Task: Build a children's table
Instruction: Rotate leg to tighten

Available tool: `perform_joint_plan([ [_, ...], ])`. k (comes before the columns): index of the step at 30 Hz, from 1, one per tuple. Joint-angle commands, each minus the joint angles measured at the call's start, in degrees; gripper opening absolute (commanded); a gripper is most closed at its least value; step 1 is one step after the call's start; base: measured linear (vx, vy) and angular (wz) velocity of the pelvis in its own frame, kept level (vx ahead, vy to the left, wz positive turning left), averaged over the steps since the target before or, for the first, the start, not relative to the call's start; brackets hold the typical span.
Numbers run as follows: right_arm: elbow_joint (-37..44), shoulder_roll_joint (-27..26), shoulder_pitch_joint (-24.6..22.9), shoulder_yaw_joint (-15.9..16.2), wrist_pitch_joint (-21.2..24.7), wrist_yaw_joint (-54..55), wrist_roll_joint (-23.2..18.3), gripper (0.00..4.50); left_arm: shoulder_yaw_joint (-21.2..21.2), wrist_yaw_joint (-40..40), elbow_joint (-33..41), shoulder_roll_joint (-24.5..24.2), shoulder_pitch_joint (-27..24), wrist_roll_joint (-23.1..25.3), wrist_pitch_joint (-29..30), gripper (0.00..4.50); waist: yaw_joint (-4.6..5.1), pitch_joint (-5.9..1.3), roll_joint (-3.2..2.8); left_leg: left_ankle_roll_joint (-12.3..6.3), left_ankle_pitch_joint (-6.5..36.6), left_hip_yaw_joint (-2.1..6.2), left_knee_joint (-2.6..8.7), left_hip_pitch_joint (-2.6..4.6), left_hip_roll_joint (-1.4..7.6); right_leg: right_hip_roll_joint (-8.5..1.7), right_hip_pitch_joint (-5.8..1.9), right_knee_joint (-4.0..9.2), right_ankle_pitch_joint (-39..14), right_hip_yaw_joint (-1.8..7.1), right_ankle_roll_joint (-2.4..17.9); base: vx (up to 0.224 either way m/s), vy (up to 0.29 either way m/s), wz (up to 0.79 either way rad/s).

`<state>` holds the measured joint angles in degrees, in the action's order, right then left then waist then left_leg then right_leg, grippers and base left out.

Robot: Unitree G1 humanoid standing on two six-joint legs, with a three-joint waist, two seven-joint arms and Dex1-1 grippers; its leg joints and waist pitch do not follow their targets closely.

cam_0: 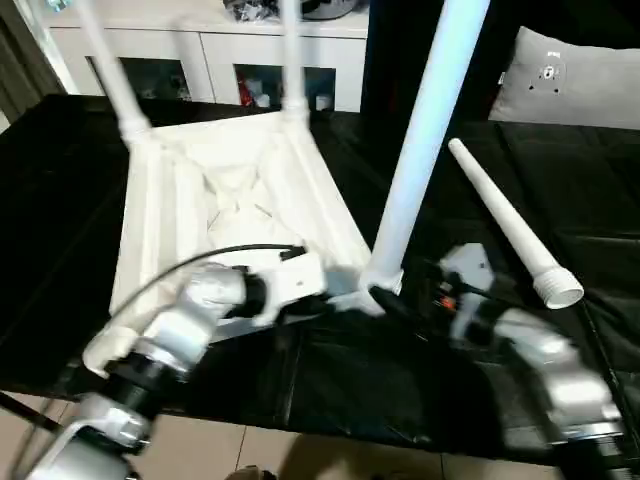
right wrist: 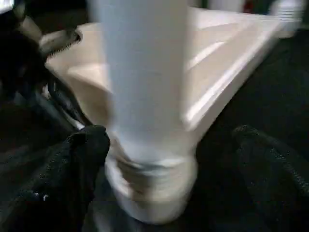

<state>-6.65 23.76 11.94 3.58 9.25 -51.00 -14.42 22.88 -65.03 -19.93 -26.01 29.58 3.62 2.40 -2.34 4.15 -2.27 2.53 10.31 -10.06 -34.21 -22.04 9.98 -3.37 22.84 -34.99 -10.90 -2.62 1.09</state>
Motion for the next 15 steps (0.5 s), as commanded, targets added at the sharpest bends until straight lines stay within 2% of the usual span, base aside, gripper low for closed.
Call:
perform_joint_plan([
  [1,-1.01,1.33,1.84,2.57,-1.9,-4.07,0.96,4.47,3.41,-5.97,-0.29,-0.83,0.8,0.5,-3.15,0.0,0.06,-4.49,0.18,-4.41,9.92,0.91,3.59,0.95,2.97,-4.5,-2.93,4.16,-8.25,2.52,13.6,0.0,0.0,0.0],
  [10,-3.92,2.94,5.1,7.35,-3.05,-12.44,1.99,4.47,5.15,-11.52,-1.32,-2.05,1.56,-0.32,-6.91,0.0,-0.99,-4.72,0.19,-4.32,9.42,0.84,3.4,1.12,3.2,-4.5,-2.95,3.7,-6.95,2.48,14.55,0.0,0.0,0.0],
  [11,-4.36,2.88,5.5,7.61,-2.89,-13.01,1.86,4.21,5.29,-11.99,-1.28,-2.11,1.63,-0.4,-7.19,0.0,-1.01,-4.75,0.15,-4.28,9.37,0.87,3.39,1.12,3.2,-4.51,-2.98,3.67,-7.08,2.45,14.56,0.0,0.0,0.0],
  [15,-5.95,2.96,6.9,8.4,-2.62,-15.26,1.16,4.05,5.41,-13.18,-1.95,-2.06,2.12,-0.03,-8.57,0.0,-1.12,-4.75,0.24,-4.09,9.54,0.81,3.29,1.06,3.13,-4.51,-2.99,3.7,-7.71,2.47,14.5,0.0,0.0,0.0],
])
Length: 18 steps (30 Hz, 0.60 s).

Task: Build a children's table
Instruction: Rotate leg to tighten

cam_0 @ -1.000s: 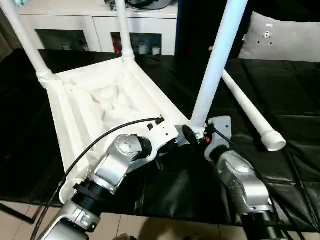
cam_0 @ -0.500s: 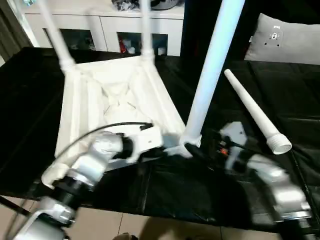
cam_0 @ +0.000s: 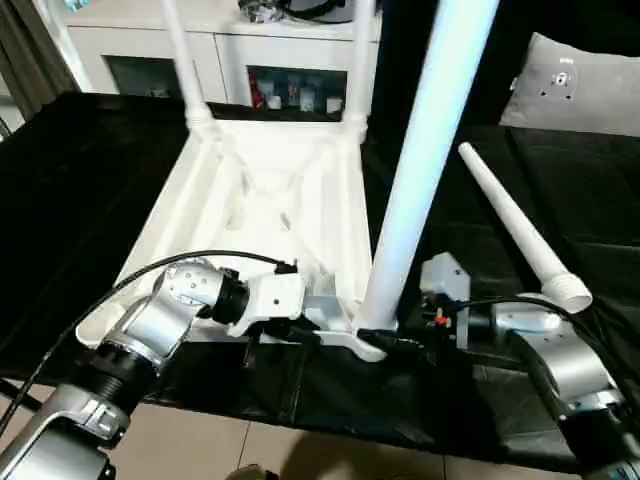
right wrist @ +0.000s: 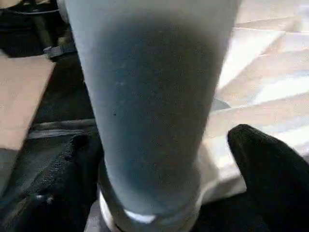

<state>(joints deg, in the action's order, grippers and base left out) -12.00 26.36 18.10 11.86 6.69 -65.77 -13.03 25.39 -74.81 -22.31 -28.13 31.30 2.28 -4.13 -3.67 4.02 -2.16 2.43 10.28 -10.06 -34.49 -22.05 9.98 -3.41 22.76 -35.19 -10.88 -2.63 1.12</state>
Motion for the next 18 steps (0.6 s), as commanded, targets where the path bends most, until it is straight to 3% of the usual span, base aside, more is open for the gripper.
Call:
perform_joint_plan([
  [1,-0.64,0.35,0.86,0.17,0.55,-0.96,-0.61,3.93,2.94,-3.63,0.34,0.03,0.47,1.29,-2.15,0.0,0.14,-4.68,0.28,-3.94,9.29,0.84,3.57,1.09,3.15,-4.52,-2.98,3.83,-7.47,2.51,14.39,0.0,0.0,0.0],
  [3,-0.8,0.45,1.09,0.46,1.22,-1.82,-0.89,3.74,2.99,-4.0,0.11,-0.05,0.7,1.22,-2.3,0.0,0.14,-4.7,0.22,-4.01,9.05,0.85,3.58,1.05,3.16,-4.46,-2.95,3.81,-7.09,2.45,14.42,0.0,0.0,0.0],
  [4,-0.8,0.54,1.16,0.65,1.83,-2.33,-1.11,3.7,3.0,-4.2,0.08,-0.14,0.83,1.15,-2.31,0.0,0.17,-4.67,0.53,-4.06,9.11,0.79,3.58,1.04,3.14,-4.44,-2.98,3.81,-7.03,2.44,14.43,0.0,0.0,0.0],
  [5,-0.85,0.6,1.19,0.82,2.32,-2.88,-1.28,3.62,2.98,-4.43,-0.1,-0.27,1.03,1.06,-2.46,0.0,0.08,-4.68,0.29,-4.17,8.93,0.84,3.56,1.04,3.13,-4.45,-2.99,3.76,-6.94,2.43,14.5,0.0,0.0,0.0],
  [11,-1.0,0.96,1.06,1.2,3.21,-4.24,-1.57,3.02,2.77,-4.84,-0.77,-0.42,1.35,0.91,-2.92,0.0,0.06,-4.63,0.28,-4.11,8.92,0.82,3.54,1.03,3.12,-4.47,-2.95,3.82,-7.35,2.41,14.41,0.0,0.0,0.0],
  [18,0.03,0.61,0.15,0.93,5.19,-4.77,-2.52,2.74,2.42,-5.02,-0.88,-0.36,1.16,0.38,-2.53,0.0,0.01,-4.68,0.29,-4.05,8.64,0.83,3.53,1.08,3.14,-4.46,-2.98,3.77,-6.83,2.4,14.52,0.0,0.0,0.0],
])
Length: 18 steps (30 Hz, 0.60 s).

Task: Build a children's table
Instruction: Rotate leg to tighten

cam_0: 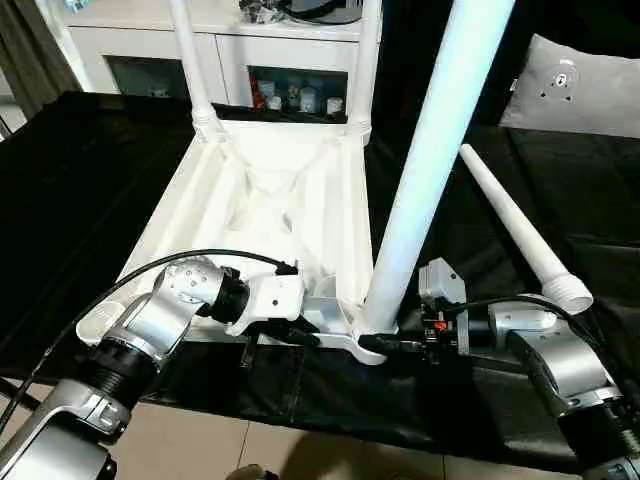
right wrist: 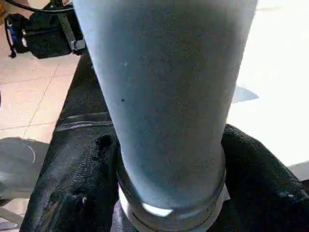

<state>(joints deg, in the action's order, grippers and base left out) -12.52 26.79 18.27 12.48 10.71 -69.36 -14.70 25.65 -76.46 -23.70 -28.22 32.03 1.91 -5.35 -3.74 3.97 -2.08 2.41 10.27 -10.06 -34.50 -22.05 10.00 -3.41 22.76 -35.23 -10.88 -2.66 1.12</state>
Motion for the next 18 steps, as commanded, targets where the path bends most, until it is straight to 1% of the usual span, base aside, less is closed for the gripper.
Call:
perform_joint_plan([
  [1,0.55,0.18,-0.03,0.31,1.17,-1.18,-0.85,2.74,2.15,-3.37,0.51,-0.27,0.43,0.75,-1.32,0.0,0.07,-4.59,0.18,-4.08,8.64,0.83,3.55,1.07,3.14,-4.45,-2.96,3.81,-6.79,2.42,14.56,0.0,0.0,0.0],
  [2,1.51,-0.43,-0.78,0.02,2.87,-0.59,-1.74,2.72,1.68,-2.76,1.19,-0.1,-0.1,0.25,-0.44,0.0,0.06,-4.47,0.1,-4.07,8.98,0.82,3.58,1.09,3.13,-4.44,-2.87,3.88,-7.34,2.4,14.48,0.0,0.0,0.0],
  [4,2.9,-1.33,-1.89,-0.05,4.56,0.84,-2.32,2.72,0.94,-1.19,2.47,0.52,-0.78,-0.31,1.65,0.0,-0.02,-4.46,0.13,-3.86,9.06,0.84,3.65,1.1,3.22,-4.48,-2.9,3.81,-7.49,2.43,14.53,0.0,0.0,0.0],
  [5,3.49,-1.79,-2.36,-0.02,5.46,1.92,-2.33,2.71,0.66,-0.19,3.05,0.79,-1.03,-0.26,2.68,0.0,0.02,-4.36,-0.1,-3.59,9.87,0.85,3.76,1.18,3.25,-4.42,-2.75,3.97,-8.33,2.41,14.45,0.0,0.0,0.0],
  [6,3.99,-2.55,-2.87,-0.04,5.9,3.65,-1.98,2.7,0.4,1.39,3.72,1.17,-1.23,0.17,3.99,0.0,0.02,-4.32,-0.01,-3.43,10.18,0.88,3.78,1.21,3.24,-4.44,-2.71,4.04,-8.86,2.42,14.29,0.0,0.0,0.0],
  [7,4.5,-3.89,-3.41,-0.38,6.23,6.04,-1.88,2.7,0.36,3.56,4.51,1.46,-1.3,1.44,6.65,0.0,0.19,-4.24,0.04,-2.99,10.8,0.9,3.9,1.2,3.25,-4.5,-2.72,4.03,-9.74,2.51,14.15,0.0,0.0,0.0],
  [8,5.09,-6.04,-3.92,-0.66,7.35,10.36,-1.1,2.7,-0.38,7.4,5.5,2.69,-1.45,2.48,10.01,0.0,0.36,-3.92,-0.12,-2.19,12.52,0.97,4.17,1.46,3.29,-4.47,-2.43,4.39,-12.53,2.51,13.8,0.0,0.0,0.0],
  [9,5.25,-6.71,-4.03,-0.7,7.87,11.85,-0.74,2.7,-0.74,8.72,5.77,3.26,-1.51,2.62,10.92,0.0,0.45,-3.76,-0.11,-1.71,13.86,1.03,4.26,1.53,3.19,-4.5,-2.42,4.66,-14.9,2.45,13.4,0.0,0.0,0.0],
  [10,5.6,-8.89,-4.31,-0.72,10.02,16.29,0.27,2.7,-1.83,12.33,6.89,5.21,-1.47,2.79,14.54,0.0,0.77,-3.49,-0.14,-0.62,16.28,1.16,4.38,1.66,2.95,-4.54,-2.41,5.09,-19.73,2.41,12.11,0.0,0.0,0.0],
  [11,5.78,-10.17,-4.47,-0.73,11.35,18.82,0.81,2.7,-2.43,14.33,7.59,6.36,-1.4,2.87,16.81,0.0,1.12,-3.1,-0.09,0.52,18.37,1.27,4.6,1.87,2.89,-4.47,-2.14,5.44,-24.28,2.37,10.75,0.0,0.0,0.0],
  [12,5.6,-13.64,-4.63,-1.47,12.42,24.22,1.49,2.7,-3.31,18.36,8.81,8.99,-1.14,3.38,21.12,0.0,1.27,-2.82,0.02,0.96,20.36,1.4,4.61,2.21,2.77,-4.55,-1.84,5.93,-27.82,2.24,9.79,0.0,0.0,0.0],
  [13,5.47,-14.89,-4.67,-1.88,12.54,25.9,1.51,2.7,-3.54,19.58,9.12,9.88,-1.06,3.51,22.32,0.0,1.86,-2.5,0.07,1.97,23.71,1.6,4.5,2.84,2.48,-4.68,-1.39,6.7,-34.38,2.01,7.77,0.0,0.0,0.0],
  [14,5.34,-16.68,-4.71,-2.53,12.78,28.02,1.23,2.7,-3.8,21.1,9.42,11.14,-0.99,3.56,23.57,0.0,2.47,-2.77,0.33,2.37,24.63,2.14,4.43,2.76,2.31,-5.01,-1.72,7.18,-37.8,1.65,5.74,0.0,0.0,0.0],
  [15,5.45,-17.45,-4.77,-2.85,13.06,28.86,1.12,2.7,-3.9,21.68,9.64,11.65,-0.99,3.56,24.15,0.0,2.82,-2.84,0.31,2.25,24.3,2.26,4.59,2.35,2.27,-4.98,-2.0,7.18,-37.7,1.59,5.18,0.0,0.0,0.0],
  [16,5.09,-19.4,-4.75,-3.37,13.05,31.78,1.72,2.7,-4.22,23.95,9.82,13.41,-0.86,3.81,25.51,0.0,3.17,-3.09,-0.05,2.1,23.78,2.43,4.85,1.92,2.32,-4.81,-2.21,7.09,-36.06,1.47,4.71,0.0,0.0,0.0],
  [17,4.57,-21.54,-4.72,-3.96,13.06,35.28,2.41,2.7,-4.45,26.3,10.29,15.47,-0.77,3.94,27.32,0.0,3.78,-3.13,0.11,1.79,24.54,2.5,4.86,2.01,2.42,-4.75,-1.98,7.27,-34.23,1.37,5.14,0.0,0.0,0.0],
  [18,4.08,-23.12,-4.64,-4.45,13.05,38.0,2.95,2.7,-4.62,28.18,10.55,17.08,-0.63,4.11,28.67,0.0,4.0,-3.23,0.08,1.73,24.42,2.47,4.86,1.97,2.5,-4.77,-2.01,7.09,-32.88,1.44,5.7,0.0,0.0,0.0],
])
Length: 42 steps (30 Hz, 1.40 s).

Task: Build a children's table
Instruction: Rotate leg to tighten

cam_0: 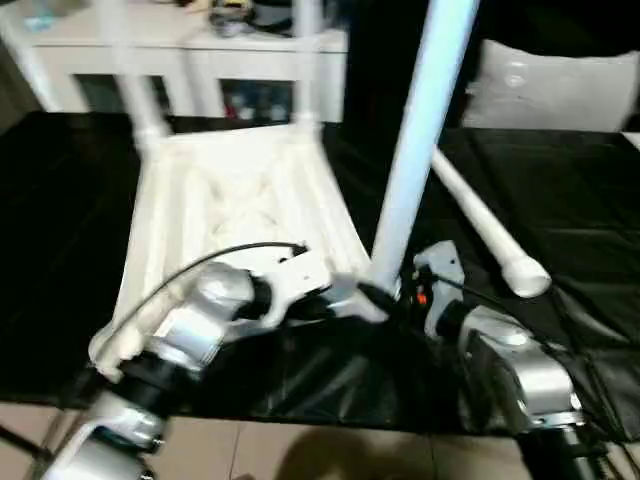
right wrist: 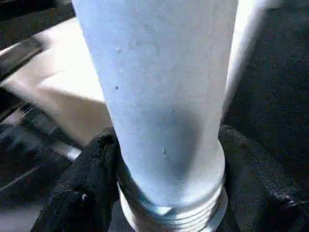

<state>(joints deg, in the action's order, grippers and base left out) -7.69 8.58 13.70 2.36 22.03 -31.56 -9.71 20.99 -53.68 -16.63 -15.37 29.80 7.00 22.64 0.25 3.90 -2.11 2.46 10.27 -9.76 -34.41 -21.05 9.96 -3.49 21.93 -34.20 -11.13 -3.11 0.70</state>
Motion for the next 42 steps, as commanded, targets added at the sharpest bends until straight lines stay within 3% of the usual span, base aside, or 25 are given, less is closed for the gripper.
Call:
perform_joint_plan([
  [1,-1.96,-6.95,0.32,4.9,1.54,4.44,-0.99,2.7,-0.52,9.09,3.19,6.89,2.16,-0.09,2.35,0.0,0.24,-3.16,-0.11,1.44,23.92,2.2,4.84,0.86,2.54,-4.65,-1.13,6.0,-30.48,1.83,6.96,0.0,0.0,0.0],
  [3,-3.59,-7.46,1.1,5.21,0.62,7.47,1.43,2.7,-1.08,12.34,2.53,9.29,2.83,0.63,3.13,0.0,0.51,-3.19,-0.06,1.21,24.4,2.11,4.74,1.13,2.44,-4.55,-0.97,6.23,-29.33,1.76,7.54,0.0,0.0,0.0],
  [4,-5.25,-8.3,2.23,3.95,0.77,11.2,3.04,2.7,-1.29,14.66,2.35,11.21,3.44,1.62,3.94,0.0,0.82,-3.12,-0.27,1.12,24.83,2.07,4.69,1.09,2.39,-4.48,-1.01,6.12,-28.65,1.76,7.82,0.0,0.0,0.0],
  [5,-5.33,-8.4,2.29,3.78,0.83,11.44,3.02,2.7,-1.28,14.74,2.36,11.27,3.47,1.67,3.98,0.0,1.03,-3.16,-0.09,0.9,24.47,1.98,4.71,0.95,2.32,-4.42,-1.03,6.23,-28.02,1.79,7.94,0.0,0.0,0.0],
  [6,-6.23,-9.68,3.1,0.98,1.44,13.41,1.54,2.7,-1.07,15.49,2.3,12.0,3.91,2.01,4.14,0.0,1.09,-3.27,-0.03,0.39,23.53,2.03,4.79,0.63,2.29,-4.52,-1.37,6.1,-26.75,1.84,8.1,0.0,0.0,0.0],
  [7,-6.39,-10.0,3.34,0.03,1.48,13.38,0.62,3.26,-1.03,15.59,2.18,12.15,4.08,1.97,4.04,0.0,1.19,-3.42,-0.03,-0.16,22.73,1.94,4.73,0.42,2.25,-4.58,-1.5,6.0,-25.47,1.94,8.38,0.0,0.0,0.0],
  [10,-6.06,-9.43,3.4,-0.37,0.17,12.81,0.7,3.46,-0.27,14.3,1.75,10.65,4.54,2.31,2.91,0.0,0.84,-3.74,-0.1,-1.38,19.18,1.63,4.63,0.16,2.38,-4.49,-1.77,5.54,-19.62,2.28,9.92,0.0,0.0,0.0],
  [15,-5.62,-7.99,2.78,-0.83,-1.92,11.17,1.45,3.88,0.16,11.82,1.04,6.6,3.98,3.44,0.3,0.0,0.54,-4.19,0.03,-2.38,15.3,1.25,4.33,-0.14,2.35,-4.46,-2.09,5.07,-15.39,2.39,11.46,0.0,0.0,0.0],
  [19,-4.55,-4.7,2.12,-1.29,-5.07,7.63,1.55,4.21,0.84,7.87,-0.08,2.71,3.13,3.17,-3.67,0.0,0.02,-4.85,-0.41,-3.58,9.32,1.1,3.77,-0.56,2.56,-4.39,-2.43,4.0,-6.69,2.28,13.17,0.0,0.0,0.0],
  [21,-4.11,-3.61,1.87,-1.28,-5.74,6.31,1.4,4.38,0.92,6.81,-0.43,1.91,2.99,2.93,-4.85,0.0,-0.14,-4.77,-0.57,-4.36,8.07,0.98,3.7,-0.5,2.73,-4.24,-2.27,3.79,-3.86,2.17,14.08,0.0,0.0,0.0],
  [29,-0.63,8.68,-0.13,-0.92,-10.03,-12.17,-1.86,4.48,3.92,-7.02,-5.03,-6.4,2.91,0.96,-18.34,0.0,-1.96,-4.55,-0.38,-3.54,12.02,0.82,3.93,0.14,3.07,-4.47,-2.16,4.04,-9.28,2.26,13.35,0.0,0.0,0.0],
  [32,0.05,12.5,-0.03,0.71,-11.01,-19.02,-2.62,4.48,3.91,-11.16,-5.32,-7.58,3.21,-0.61,-19.66,0.0,-2.45,-4.43,-0.37,-3.29,12.49,0.76,3.99,0.3,3.23,-4.51,-2.01,3.98,-9.48,2.28,13.62,0.0,0.0,0.0],
  [33,0.11,14.39,0.06,1.89,-11.63,-22.39,-2.97,4.48,4.18,-13.0,-5.45,-8.2,3.43,-1.17,-20.52,0.0,-2.55,-4.33,-0.62,-3.22,12.76,0.75,3.99,0.34,3.2,-4.51,-1.92,4.0,-9.78,2.27,13.72,0.0,0.0,0.0],
  [40,-2.45,19.01,2.46,6.16,-14.72,-33.09,-2.29,4.48,6.47,-19.99,-7.59,-10.55,4.44,-1.74,-26.31,0.0,-3.27,-4.64,-0.34,-3.96,11.36,0.74,3.74,0.17,3.2,-4.51,-2.09,3.69,-8.6,2.08,14.45,0.0,0.0,0.0],
  [42,-3.81,19.37,3.59,7.04,-15.21,-34.64,-1.84,4.2,6.74,-21.21,-8.41,-10.81,4.89,-1.52,-27.75,0.0,-3.44,-4.34,-0.27,-3.93,11.59,0.65,3.81,0.18,3.28,-4.53,-1.93,3.78,-8.86,2.15,14.51,0.0,0.0,0.0],
])
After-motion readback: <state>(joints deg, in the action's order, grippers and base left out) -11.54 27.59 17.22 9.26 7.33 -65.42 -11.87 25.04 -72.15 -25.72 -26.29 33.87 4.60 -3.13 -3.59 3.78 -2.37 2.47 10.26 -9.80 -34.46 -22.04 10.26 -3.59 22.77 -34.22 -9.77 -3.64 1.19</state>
